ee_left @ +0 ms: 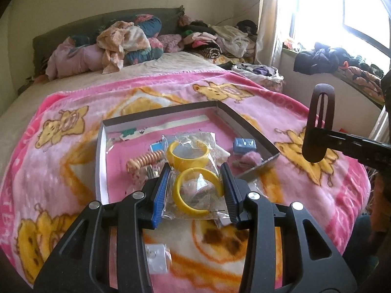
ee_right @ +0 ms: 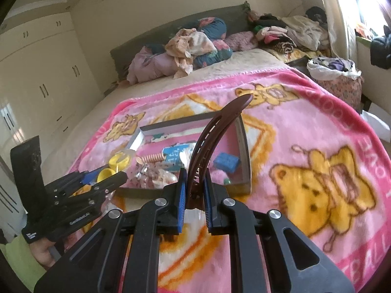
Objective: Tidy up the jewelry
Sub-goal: 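Carry the bangles and brown hair clip into the grey tray and open both tools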
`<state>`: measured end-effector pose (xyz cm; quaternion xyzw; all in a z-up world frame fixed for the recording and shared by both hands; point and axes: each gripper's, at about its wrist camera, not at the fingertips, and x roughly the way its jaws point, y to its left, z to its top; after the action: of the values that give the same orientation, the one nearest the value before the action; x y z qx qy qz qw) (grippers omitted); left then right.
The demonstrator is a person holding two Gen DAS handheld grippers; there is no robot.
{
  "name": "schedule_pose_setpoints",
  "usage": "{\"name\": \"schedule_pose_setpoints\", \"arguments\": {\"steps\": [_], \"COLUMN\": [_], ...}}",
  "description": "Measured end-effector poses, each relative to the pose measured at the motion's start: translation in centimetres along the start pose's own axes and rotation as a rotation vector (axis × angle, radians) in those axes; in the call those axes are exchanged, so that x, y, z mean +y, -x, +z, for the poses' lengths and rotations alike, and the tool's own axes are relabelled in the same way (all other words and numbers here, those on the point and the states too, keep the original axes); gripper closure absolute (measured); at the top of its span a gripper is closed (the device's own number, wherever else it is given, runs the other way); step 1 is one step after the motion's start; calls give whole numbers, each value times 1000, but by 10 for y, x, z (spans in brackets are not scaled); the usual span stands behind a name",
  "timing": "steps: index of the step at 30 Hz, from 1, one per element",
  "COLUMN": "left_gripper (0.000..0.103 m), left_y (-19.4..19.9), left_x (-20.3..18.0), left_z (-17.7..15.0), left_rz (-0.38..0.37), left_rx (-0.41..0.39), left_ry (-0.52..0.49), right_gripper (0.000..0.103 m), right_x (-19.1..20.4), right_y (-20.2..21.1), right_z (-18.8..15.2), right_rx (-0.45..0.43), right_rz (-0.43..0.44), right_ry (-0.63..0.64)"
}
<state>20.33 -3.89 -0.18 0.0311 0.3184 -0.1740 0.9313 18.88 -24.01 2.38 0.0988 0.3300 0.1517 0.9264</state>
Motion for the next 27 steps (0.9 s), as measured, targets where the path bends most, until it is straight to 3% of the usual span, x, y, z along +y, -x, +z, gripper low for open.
{"name": "schedule_pose_setpoints", "arguments": {"steps": [11,27], "left_gripper": [71,71], "left_y": [-25,-70], "left_x": [7,3], "left_z": [20,24], "left_rz": [20,30], "left_rx": [-2,57], "left_ry": [15,14], "right_gripper": [90,90], "right_x": [1,-20], "right_y": [-24,-89], "right_z": [24,35], "right_rx": [9,114], "right_rz": [0,-9], "right_ry": [48,68]}}
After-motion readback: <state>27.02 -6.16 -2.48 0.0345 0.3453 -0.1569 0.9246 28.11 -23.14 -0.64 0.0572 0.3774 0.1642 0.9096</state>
